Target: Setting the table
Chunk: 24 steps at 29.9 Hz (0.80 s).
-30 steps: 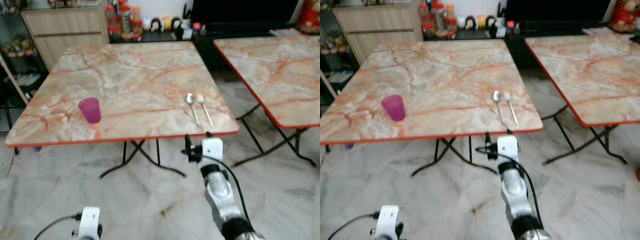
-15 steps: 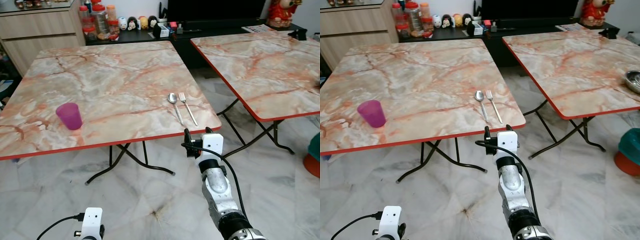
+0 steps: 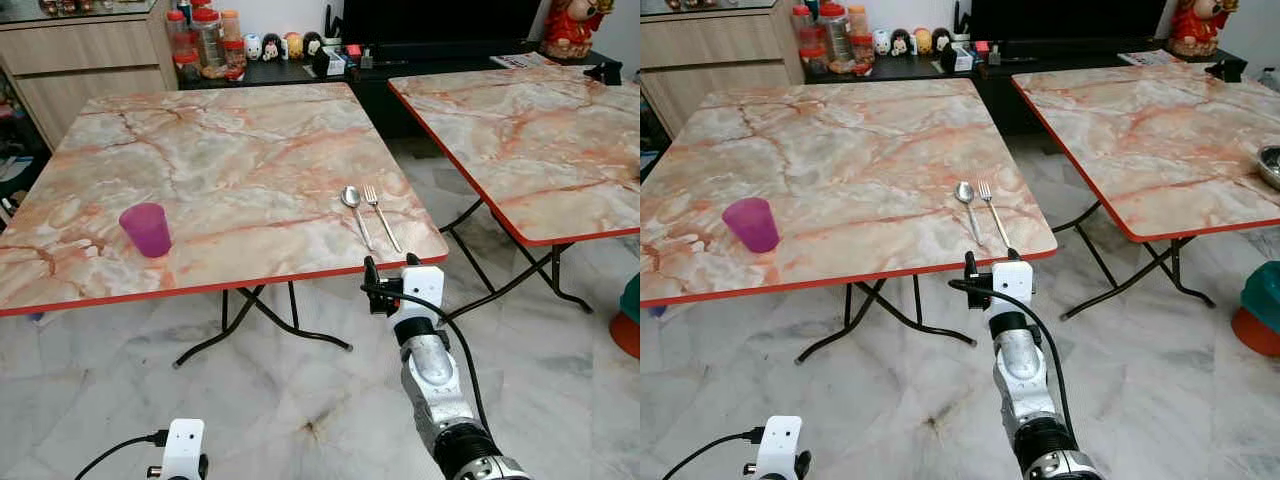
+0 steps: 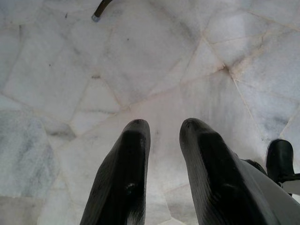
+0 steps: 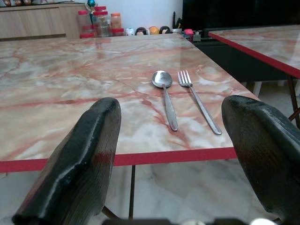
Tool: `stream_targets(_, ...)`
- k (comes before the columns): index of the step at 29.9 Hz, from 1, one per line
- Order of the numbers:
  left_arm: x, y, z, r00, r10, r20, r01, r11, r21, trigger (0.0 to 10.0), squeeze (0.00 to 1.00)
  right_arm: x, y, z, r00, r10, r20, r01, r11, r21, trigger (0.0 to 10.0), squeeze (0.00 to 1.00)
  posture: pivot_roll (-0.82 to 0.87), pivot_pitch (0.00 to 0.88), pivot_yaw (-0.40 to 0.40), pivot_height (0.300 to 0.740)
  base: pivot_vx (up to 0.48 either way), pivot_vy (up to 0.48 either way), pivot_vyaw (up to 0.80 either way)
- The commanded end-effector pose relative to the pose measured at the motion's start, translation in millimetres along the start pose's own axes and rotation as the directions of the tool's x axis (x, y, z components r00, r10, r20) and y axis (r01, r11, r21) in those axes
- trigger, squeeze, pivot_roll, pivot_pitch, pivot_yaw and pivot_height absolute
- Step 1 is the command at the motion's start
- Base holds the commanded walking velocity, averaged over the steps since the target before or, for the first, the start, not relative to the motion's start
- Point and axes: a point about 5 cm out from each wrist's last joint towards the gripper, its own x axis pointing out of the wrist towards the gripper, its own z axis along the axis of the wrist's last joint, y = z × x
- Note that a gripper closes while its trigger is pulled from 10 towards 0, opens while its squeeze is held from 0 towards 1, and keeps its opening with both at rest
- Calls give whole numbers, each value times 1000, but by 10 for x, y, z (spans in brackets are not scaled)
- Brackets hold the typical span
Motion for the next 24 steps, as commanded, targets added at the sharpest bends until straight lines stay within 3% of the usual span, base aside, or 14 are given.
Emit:
stream_targets(1,-6,-5,-48,999,4,-33,-3,1000,27,10000,0,68,0,67,1000,-14,13,13,999,40,10000,0,33,0,-9,740,255,0,0)
stream_targets(18,-17,17,-93,998,28,-55,-26,999,29,10000,0,102,51,84,1000,7,9,-7,998,56,10000,0,40,0,-10,740,263,0,0)
stream_targets(24,-17,22,-95,998,28,-57,-27,999,29,10000,0,103,71,116,999,28,34,-29,999,17,10000,0,42,0,-9,740,288,0,0)
